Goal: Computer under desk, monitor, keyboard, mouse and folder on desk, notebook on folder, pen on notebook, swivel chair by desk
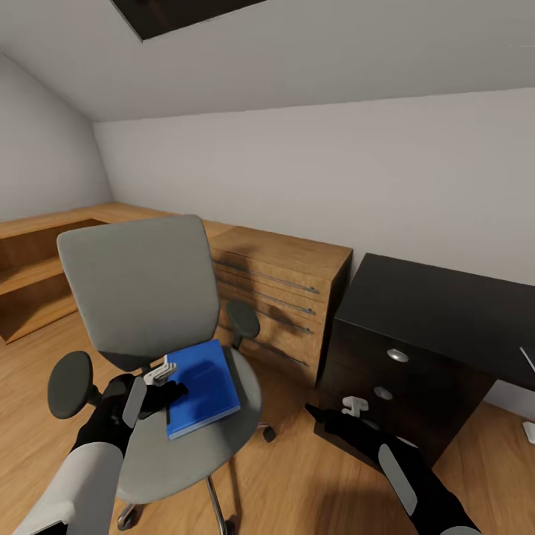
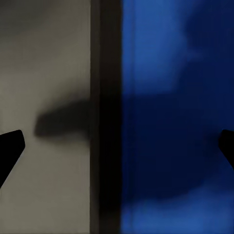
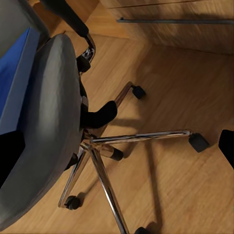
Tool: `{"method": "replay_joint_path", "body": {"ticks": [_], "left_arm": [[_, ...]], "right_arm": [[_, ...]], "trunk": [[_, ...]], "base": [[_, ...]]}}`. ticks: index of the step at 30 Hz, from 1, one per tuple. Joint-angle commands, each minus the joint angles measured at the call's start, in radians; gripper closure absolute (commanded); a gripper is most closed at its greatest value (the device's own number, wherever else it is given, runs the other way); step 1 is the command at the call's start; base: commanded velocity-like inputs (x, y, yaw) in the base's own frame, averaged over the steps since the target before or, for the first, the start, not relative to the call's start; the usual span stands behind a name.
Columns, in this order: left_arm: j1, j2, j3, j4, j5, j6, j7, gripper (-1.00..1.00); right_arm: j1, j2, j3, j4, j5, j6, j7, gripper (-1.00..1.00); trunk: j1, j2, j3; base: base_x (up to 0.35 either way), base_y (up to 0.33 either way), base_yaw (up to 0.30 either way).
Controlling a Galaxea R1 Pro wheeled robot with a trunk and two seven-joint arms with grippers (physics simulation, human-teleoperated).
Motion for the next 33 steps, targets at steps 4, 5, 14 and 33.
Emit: {"method": "replay_joint_path", "body": {"ticks": [4, 5, 14, 33], "left_arm": [[0.0, 0.0, 0.004, 0.028, 0.006, 0.005, 0.01, -1.0], [0.0, 0.0, 0.004, 0.028, 0.006, 0.005, 0.01, -1.0], [0.0, 0.0, 0.004, 0.028, 0.007, 0.005, 0.01, -1.0], [0.0, -0.001, 0.002, 0.028, 0.008, 0.005, 0.01, -1.0]], "right_arm": [[0.0, -0.001, 0.001, -0.001, -0.011, 0.008, -0.001, -1.0], [0.0, -0.001, 0.001, -0.001, -0.011, 0.008, -0.001, -1.0], [0.0, 0.001, 0.001, -0.001, -0.012, 0.008, 0.0, -1.0], [0.0, 0.001, 0.001, 0.001, -0.012, 0.008, -0.001, -1.0]], "trunk": [[0.0, 0.0, -0.001], [0.0, 0.0, -0.001], [0.0, 0.0, 0.006], [0.0, 0.0, 0.013]], "base": [[0.0, 0.0, -0.002], [0.0, 0.0, -0.045], [0.0, 0.0, -0.133], [0.0, 0.0, -0.051]]}}
